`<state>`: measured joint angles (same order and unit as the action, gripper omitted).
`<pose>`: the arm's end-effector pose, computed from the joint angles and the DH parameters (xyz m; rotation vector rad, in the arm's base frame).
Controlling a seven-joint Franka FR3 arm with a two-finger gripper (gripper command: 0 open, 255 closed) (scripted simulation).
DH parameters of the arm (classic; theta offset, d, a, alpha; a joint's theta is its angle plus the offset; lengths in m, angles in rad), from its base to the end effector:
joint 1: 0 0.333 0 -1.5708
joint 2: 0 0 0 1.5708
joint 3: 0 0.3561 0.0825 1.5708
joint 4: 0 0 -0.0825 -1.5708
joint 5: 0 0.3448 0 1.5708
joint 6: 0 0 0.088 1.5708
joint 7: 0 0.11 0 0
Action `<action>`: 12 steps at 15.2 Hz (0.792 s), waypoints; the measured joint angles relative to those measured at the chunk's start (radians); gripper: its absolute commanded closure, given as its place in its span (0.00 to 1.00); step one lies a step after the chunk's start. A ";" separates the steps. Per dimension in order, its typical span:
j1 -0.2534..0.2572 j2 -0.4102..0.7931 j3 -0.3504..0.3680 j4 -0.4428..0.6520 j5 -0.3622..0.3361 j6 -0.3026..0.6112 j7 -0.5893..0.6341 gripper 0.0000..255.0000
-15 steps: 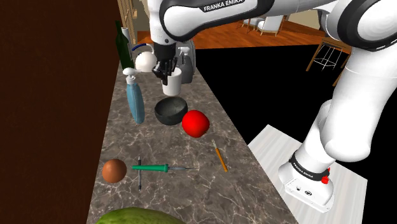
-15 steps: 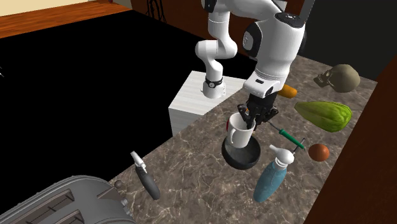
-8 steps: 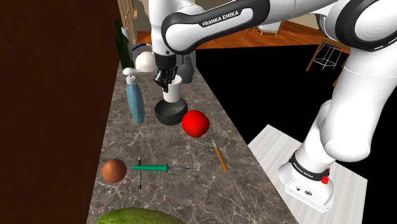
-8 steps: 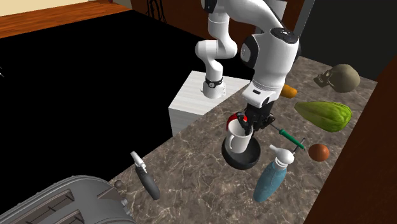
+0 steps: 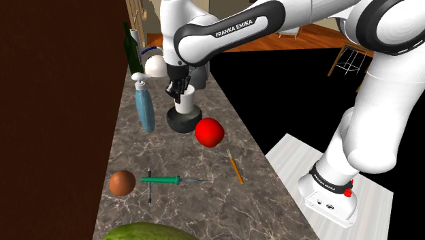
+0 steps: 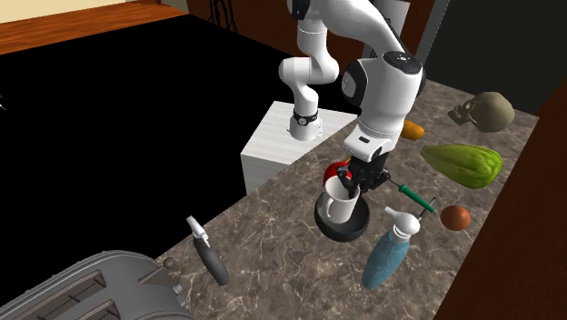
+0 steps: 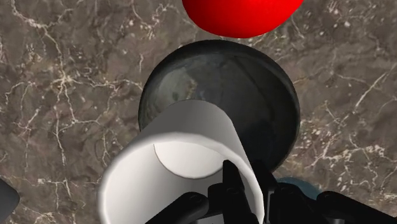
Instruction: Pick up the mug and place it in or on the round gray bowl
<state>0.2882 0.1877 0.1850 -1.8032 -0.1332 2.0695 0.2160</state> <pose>0.5337 0.2565 0.5013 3.0474 0.4786 0.1643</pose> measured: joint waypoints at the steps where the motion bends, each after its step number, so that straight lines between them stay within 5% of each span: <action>1: 0.000 0.000 0.000 0.000 0.000 0.000 0.000 1.00; 2: 0.000 0.000 0.000 0.000 0.000 0.000 0.000 1.00; 3: 0.000 0.000 0.000 0.000 0.000 0.000 0.000 0.00; 12: 0.000 -0.027 0.002 0.031 0.008 -0.056 -0.006 0.00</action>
<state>0.2885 0.1608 0.1874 -1.7722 -0.1249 2.0137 0.2096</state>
